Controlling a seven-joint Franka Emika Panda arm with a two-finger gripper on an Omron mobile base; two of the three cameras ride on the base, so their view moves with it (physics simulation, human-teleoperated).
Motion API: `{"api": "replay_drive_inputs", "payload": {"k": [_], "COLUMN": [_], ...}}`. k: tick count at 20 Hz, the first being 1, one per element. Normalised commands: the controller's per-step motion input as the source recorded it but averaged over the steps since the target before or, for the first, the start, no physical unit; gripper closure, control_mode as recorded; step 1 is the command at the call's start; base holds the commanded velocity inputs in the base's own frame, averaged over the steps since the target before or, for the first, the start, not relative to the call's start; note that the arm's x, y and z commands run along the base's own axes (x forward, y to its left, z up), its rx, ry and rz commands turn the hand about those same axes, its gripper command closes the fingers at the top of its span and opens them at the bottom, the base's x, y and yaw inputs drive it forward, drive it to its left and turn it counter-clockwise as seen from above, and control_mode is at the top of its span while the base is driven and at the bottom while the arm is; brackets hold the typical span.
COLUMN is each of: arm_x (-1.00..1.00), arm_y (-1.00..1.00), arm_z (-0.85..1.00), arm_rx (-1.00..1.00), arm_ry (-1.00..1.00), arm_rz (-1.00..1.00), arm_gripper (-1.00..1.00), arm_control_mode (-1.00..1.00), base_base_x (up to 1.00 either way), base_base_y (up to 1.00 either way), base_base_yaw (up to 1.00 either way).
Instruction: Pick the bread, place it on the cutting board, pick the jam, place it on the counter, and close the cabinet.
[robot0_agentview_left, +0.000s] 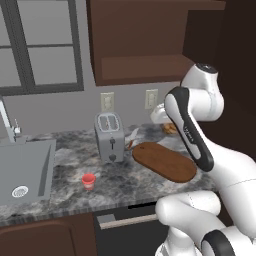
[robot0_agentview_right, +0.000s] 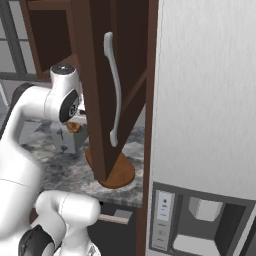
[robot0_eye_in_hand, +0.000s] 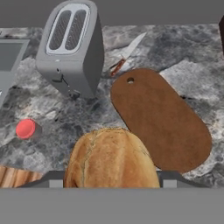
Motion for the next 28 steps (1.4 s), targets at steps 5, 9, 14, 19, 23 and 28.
{"api": "replay_drive_inputs", "payload": {"k": [5,9,14,19,23,28], "arm_x": [0.00,-0.01,-0.04,0.00,0.00,0.00], "arm_y": [-0.13,-0.24,-0.18,-0.08,0.00,0.00], "arm_z": [-0.18,-0.22,-0.20,-0.32,-0.30,-0.34], "arm_rx": [-0.01,0.00,0.00,-0.04,-0.07,-0.05], "arm_ry": [0.08,0.06,0.07,0.05,0.08,0.07], "arm_rz": [0.00,0.00,0.00,0.00,0.00,0.00], "arm_gripper": [1.00,1.00,1.00,1.00,1.00,1.00], "arm_control_mode": [-1.00,-1.00,-1.00,-1.00,-1.00,-1.00], "base_base_x": [0.00,0.00,0.00,0.00,0.00,0.00], "base_base_y": [0.00,0.00,0.00,0.00,0.00,0.00], "base_base_yaw": [0.00,0.00,0.00,0.00,0.00,0.00]}}
